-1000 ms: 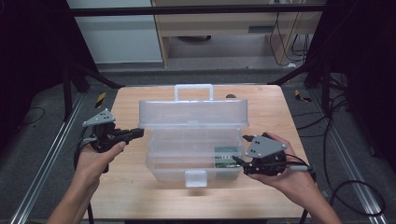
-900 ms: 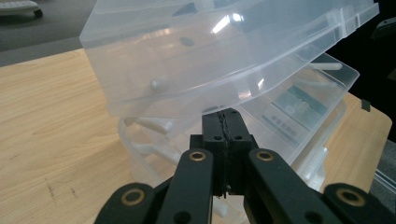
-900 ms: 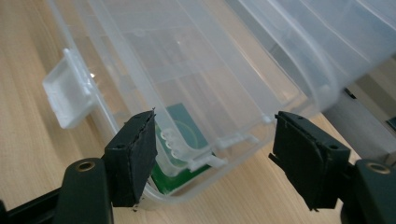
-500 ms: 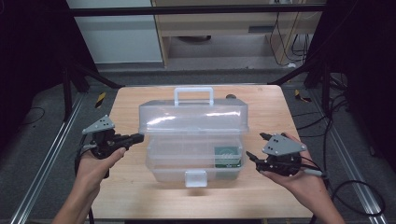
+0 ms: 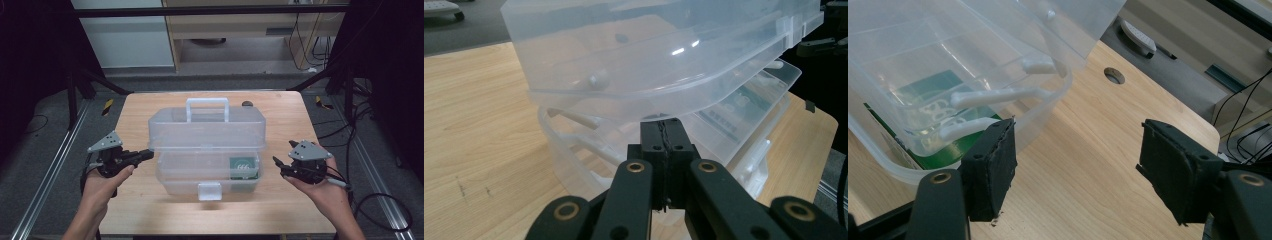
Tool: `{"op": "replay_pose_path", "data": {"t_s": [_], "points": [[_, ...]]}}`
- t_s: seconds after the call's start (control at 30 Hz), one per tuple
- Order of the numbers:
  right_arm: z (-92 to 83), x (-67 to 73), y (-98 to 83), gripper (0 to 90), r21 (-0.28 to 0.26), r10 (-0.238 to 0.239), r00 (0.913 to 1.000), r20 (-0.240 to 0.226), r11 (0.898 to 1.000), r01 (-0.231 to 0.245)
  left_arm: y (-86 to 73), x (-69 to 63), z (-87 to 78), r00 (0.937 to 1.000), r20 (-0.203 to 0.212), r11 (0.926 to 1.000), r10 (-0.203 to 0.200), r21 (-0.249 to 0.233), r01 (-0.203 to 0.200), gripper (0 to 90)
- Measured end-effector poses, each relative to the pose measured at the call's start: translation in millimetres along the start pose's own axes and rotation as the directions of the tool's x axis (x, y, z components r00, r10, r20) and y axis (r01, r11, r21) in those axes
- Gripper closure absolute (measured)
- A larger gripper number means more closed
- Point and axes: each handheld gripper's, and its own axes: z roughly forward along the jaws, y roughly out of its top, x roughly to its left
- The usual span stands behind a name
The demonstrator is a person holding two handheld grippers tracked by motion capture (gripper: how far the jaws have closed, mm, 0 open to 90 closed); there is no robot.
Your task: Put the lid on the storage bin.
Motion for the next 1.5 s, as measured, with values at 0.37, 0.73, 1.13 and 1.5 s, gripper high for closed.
{"op": "replay_pose_path", "data": {"t_s": [0.37,0.73,1.13,1.5], "points": [[3.5,-2.3,-7.1,30.9,0.018,0.004,1.0,0.008,1.0,-0.004,-11.6,4.0,1.4,0.9996,0.022,0.9997,-0.017,-0.018,0.017,89.9],[6.9,-1.8,-14.6,31.1,0.029,0.011,0.9999,0.01,1.0,-0.012,-20.8,2.5,3.1,0.9997,0.022,0.9999,-0.011,-0.003,0.011,89.8],[22.3,-8.3,-29.9,31.6,0.067,0.056,0.998,0.028,0.996,-0.058,-36.8,1.2,4.7,0.9998,0.017,0.9996,-0.003,0.029,0.002,89.6],[38.4,-11.7,-41.3,31.6,0.086,0.093,0.995,0.035,0.992,-0.096,-48.9,8.7,-10.2,0.9812,-0.151,0.9888,0.119,0.107,-0.104,84.1]]}}
